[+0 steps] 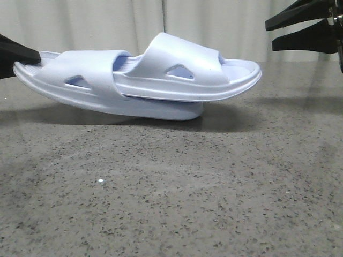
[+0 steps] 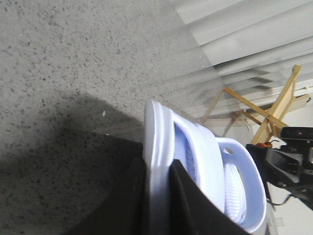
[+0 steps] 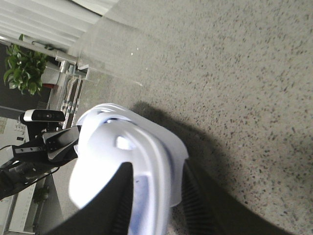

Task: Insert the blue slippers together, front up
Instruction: 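Open both grippers, set the nested slippers down, and withdraw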

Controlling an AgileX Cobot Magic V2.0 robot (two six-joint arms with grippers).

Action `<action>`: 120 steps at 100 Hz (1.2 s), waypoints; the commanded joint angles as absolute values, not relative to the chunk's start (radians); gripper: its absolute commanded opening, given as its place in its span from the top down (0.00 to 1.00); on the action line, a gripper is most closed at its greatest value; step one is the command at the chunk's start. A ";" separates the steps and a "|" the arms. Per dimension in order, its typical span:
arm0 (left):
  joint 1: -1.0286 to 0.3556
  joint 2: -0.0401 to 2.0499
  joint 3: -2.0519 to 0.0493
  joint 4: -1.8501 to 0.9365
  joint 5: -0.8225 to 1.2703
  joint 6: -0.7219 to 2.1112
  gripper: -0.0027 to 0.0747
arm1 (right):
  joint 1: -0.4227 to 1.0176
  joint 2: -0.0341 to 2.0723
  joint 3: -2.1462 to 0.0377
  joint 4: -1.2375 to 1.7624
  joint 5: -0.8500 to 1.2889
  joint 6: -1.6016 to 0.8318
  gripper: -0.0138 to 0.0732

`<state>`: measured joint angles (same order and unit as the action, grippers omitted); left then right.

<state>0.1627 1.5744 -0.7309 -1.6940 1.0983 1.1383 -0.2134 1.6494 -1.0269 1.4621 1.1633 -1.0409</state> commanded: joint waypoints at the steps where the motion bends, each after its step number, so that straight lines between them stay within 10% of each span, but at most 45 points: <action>1: 0.147 1.545 -0.750 -1.760 1.127 1.156 0.94 | -0.223 1.600 -1.055 1.510 1.311 -1.052 0.62; 20: 0.142 1.546 -0.750 -1.744 1.074 1.233 0.87 | -0.223 1.600 -1.055 1.510 1.311 -1.038 0.62; 47: 0.142 1.546 -0.791 -1.668 1.053 1.310 0.34 | -0.225 1.600 -1.055 1.509 1.311 -1.038 0.62; 70: 0.147 1.526 -0.935 -1.480 1.109 1.268 0.52 | -0.274 1.576 -1.055 1.492 1.311 -1.038 0.66; 90: 0.147 1.439 -1.033 -1.307 1.029 1.185 0.82 | -0.356 1.508 -1.055 1.457 1.308 -1.038 0.96; 99: 0.147 1.390 -1.040 -1.255 0.959 1.171 0.95 | -0.356 1.488 -1.055 1.449 1.303 -1.038 0.94; 120: 0.115 1.248 -1.040 -1.239 0.860 1.173 0.95 | -0.300 1.407 -1.051 1.406 1.220 -1.038 0.93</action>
